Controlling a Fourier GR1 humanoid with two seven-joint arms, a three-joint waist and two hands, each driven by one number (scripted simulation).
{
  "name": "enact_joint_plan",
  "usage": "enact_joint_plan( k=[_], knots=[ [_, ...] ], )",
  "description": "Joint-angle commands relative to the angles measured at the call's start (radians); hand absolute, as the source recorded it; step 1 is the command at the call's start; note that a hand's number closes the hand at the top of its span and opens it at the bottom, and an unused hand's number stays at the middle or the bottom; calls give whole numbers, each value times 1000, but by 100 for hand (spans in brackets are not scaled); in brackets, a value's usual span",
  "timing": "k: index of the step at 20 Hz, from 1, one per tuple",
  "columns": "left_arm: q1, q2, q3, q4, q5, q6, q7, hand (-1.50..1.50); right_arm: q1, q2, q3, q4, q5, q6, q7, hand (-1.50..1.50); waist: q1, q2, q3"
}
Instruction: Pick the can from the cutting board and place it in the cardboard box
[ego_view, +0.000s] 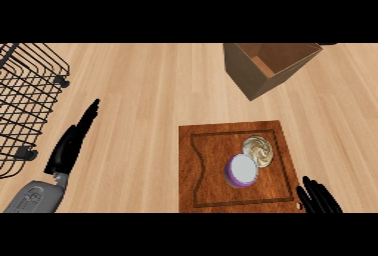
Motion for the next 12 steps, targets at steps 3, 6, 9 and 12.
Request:
enact_joint_plan(
  k=[3,6,9,12],
  knots=[
    [-53,-51,31,42,-37,-12,17,0,-119,27,-1,76,51,-83,17,-150,-6,-1,1],
    [1,-54,39,-13,-56,-41,15,0,-134,11,3,65,61,-80,36,-150,-3,-1,1],
    [17,-58,77,-20,-69,-54,15,0,-147,-14,1,110,65,-69,49,-150,-3,-1,1],
    [67,-52,71,-79,-80,-54,5,0,-265,41,47,219,155,-48,142,-150,5,-1,1]
  ],
)
